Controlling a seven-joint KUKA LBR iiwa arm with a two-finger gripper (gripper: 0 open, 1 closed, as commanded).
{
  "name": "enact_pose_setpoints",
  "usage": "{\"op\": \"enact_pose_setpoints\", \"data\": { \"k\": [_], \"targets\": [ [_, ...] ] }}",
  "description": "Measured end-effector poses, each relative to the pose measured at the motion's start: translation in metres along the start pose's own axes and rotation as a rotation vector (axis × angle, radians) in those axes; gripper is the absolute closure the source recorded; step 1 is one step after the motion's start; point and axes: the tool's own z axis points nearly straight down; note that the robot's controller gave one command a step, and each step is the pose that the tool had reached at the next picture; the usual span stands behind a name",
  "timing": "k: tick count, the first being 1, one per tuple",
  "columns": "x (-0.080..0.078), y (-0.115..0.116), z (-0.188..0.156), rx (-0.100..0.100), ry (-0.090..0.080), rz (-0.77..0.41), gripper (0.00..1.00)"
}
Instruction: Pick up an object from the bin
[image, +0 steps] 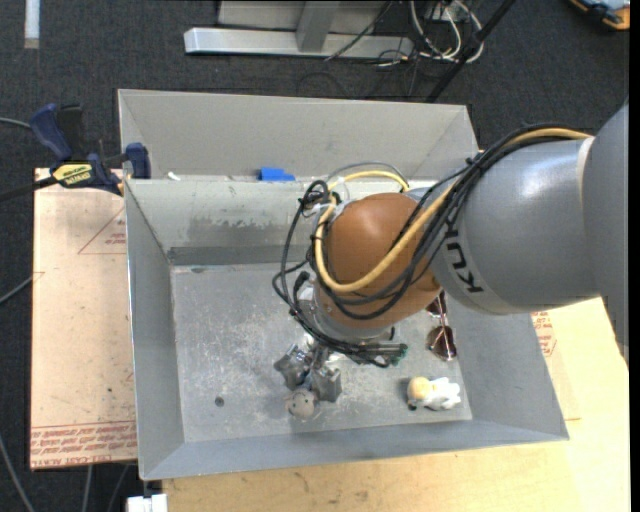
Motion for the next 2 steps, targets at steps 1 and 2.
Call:
{"op": "enact_pose_setpoints", "data": {
  "k": [1, 2],
  "targets": [
    [-0.001, -0.001, -0.015, 0.003, -0.004, 0.0, 1.0],
    [-0.001, -0.001, -0.027, 0.005, -0.005, 0.001, 1.0]
  ]
}}
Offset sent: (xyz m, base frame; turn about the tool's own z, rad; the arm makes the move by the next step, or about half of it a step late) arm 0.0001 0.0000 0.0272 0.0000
